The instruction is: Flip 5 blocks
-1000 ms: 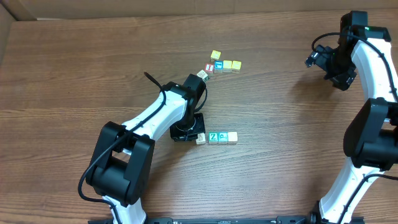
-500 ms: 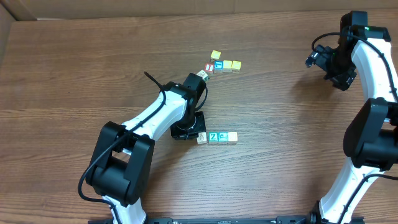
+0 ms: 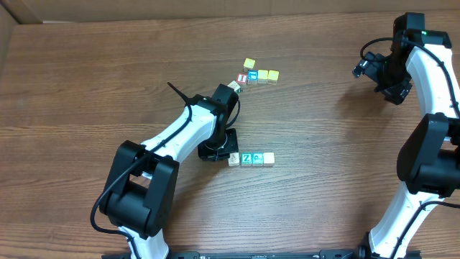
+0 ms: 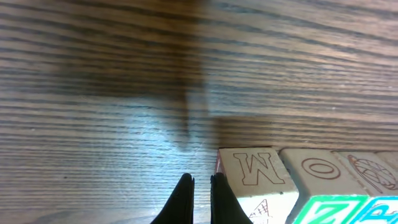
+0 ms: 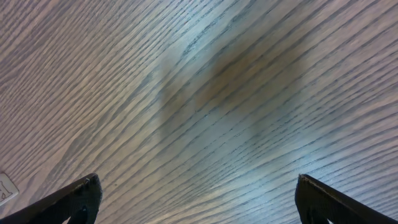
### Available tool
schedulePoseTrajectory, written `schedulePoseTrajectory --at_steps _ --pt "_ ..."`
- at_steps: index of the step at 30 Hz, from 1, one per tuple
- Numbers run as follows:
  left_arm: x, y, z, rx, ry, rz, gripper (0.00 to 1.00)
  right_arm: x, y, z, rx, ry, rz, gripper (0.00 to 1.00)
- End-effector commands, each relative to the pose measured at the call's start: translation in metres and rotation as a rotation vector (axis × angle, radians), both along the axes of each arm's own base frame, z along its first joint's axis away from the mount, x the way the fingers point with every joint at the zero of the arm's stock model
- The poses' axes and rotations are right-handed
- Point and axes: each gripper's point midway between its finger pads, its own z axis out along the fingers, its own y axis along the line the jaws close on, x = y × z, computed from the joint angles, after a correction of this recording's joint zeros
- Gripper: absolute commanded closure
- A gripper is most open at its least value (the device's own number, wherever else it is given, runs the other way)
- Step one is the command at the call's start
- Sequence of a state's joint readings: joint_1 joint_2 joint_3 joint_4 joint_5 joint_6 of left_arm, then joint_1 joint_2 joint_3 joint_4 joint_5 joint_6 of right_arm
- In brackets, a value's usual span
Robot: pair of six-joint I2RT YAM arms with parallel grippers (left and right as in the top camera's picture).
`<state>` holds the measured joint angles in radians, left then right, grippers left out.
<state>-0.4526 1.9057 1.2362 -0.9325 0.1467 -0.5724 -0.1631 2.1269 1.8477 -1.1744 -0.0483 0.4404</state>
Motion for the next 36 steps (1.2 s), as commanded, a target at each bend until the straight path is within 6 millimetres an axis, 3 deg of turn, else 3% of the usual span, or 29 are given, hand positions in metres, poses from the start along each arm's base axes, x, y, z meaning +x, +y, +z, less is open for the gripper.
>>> schedulePoseTrajectory --at_steps 1,12,15,17,20,25,28,32,34,36 --pt "-0.006 -0.005 -0.001 -0.014 0.007 -0.033 0.96 0.006 -0.002 0.016 -0.011 -0.044 0.006 0.0" --pt "-0.005 -0.004 -0.001 -0.012 -0.001 -0.074 0.96 0.006 -0.002 0.016 -0.01 -0.044 0.006 0.0" --pt "-0.001 0.009 0.004 0.06 -0.011 -0.088 0.96 0.006 -0.002 0.016 -0.011 -0.044 0.006 0.0" --pt "0.014 0.026 0.024 0.166 -0.051 -0.086 0.96 0.006 -0.002 0.016 -0.01 -0.044 0.006 0.0" --pt "0.039 0.032 0.059 0.212 -0.12 -0.103 0.96 0.006 -0.002 0.016 -0.011 -0.044 0.006 0.0" --pt "0.088 0.014 0.123 0.143 -0.307 -0.142 0.7 0.006 -0.002 0.016 -0.011 -0.044 0.006 0.0" --pt "0.114 0.003 0.151 0.107 -0.43 -0.148 0.49 0.006 -0.002 0.016 -0.011 -0.044 0.006 0.0" --pt "0.142 -0.011 0.161 0.085 -0.559 -0.278 0.28 0.006 -0.002 0.016 -0.01 -0.044 0.006 0.0" --pt "0.149 -0.014 0.159 0.094 -0.581 -0.346 0.21 0.006 -0.002 0.016 -0.01 -0.044 0.006 0.0" --pt "0.156 -0.017 0.155 0.102 -0.598 -0.403 0.2 0.006 -0.002 0.016 -0.01 -0.044 0.006 0.0"
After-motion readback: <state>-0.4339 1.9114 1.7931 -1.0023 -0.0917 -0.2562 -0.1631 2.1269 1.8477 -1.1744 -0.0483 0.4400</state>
